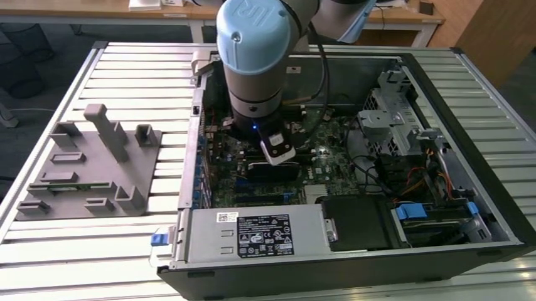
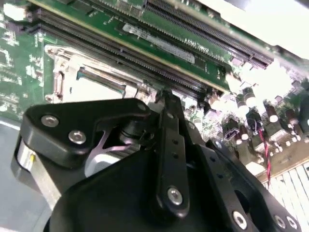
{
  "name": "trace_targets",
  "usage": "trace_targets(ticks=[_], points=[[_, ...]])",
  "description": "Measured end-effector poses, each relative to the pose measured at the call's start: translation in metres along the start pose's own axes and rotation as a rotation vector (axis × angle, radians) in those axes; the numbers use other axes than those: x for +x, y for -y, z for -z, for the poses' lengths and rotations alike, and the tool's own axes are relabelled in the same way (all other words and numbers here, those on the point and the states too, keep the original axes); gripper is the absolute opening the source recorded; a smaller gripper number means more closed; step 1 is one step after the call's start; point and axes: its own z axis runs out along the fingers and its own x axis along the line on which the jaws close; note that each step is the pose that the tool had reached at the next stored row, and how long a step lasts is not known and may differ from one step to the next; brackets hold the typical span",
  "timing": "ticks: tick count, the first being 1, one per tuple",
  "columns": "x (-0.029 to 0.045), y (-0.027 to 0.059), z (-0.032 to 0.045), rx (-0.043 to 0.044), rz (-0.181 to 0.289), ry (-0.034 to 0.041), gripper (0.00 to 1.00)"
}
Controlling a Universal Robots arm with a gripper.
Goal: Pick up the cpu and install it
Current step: 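Install the second cpu locking lever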
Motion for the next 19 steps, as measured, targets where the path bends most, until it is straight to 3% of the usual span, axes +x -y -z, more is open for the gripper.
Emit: trace_targets(ticks=[11,19], points=[[-0.0009,-0.0115,0.0397,0.0000,0.000,0.0002,0.11],[-0.0018,-0.0122,0.0407,0.0004,0.000,0.0003,0.11]])
